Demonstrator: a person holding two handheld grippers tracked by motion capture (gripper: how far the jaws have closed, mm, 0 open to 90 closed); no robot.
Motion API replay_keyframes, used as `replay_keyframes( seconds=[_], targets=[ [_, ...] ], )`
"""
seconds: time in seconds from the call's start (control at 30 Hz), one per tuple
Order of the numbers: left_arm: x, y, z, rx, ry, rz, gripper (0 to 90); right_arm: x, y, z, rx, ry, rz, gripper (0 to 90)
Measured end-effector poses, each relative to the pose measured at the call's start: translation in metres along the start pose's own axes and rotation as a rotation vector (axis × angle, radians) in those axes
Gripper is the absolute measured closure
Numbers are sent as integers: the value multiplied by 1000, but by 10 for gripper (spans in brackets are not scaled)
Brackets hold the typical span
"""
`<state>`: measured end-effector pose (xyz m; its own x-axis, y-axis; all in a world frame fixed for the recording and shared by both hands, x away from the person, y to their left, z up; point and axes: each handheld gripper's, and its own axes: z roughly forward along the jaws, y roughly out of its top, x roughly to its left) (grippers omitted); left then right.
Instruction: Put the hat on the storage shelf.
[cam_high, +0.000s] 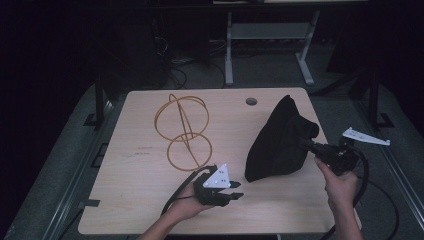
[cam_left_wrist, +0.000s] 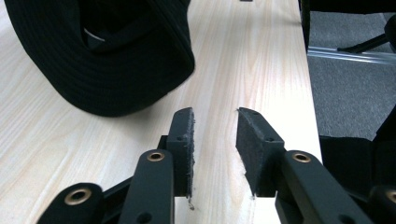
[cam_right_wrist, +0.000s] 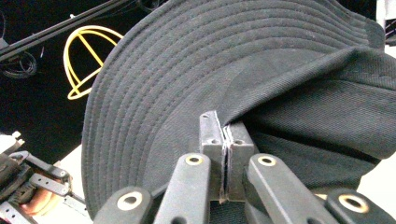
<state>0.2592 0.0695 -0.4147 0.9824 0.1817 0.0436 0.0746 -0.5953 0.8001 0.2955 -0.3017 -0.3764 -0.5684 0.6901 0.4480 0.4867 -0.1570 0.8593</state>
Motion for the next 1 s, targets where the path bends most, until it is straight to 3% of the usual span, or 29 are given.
replay_keyframes(
  seconds=[0.6,1.0],
  targets=[
    [-8,-10,-6,-5,-47,-17,527,20,41,2,29,-19,-98,887],
    [-10,-18,-6,-3,-48,-22,465,36,64,6,44,-19,-152,887]
  ],
)
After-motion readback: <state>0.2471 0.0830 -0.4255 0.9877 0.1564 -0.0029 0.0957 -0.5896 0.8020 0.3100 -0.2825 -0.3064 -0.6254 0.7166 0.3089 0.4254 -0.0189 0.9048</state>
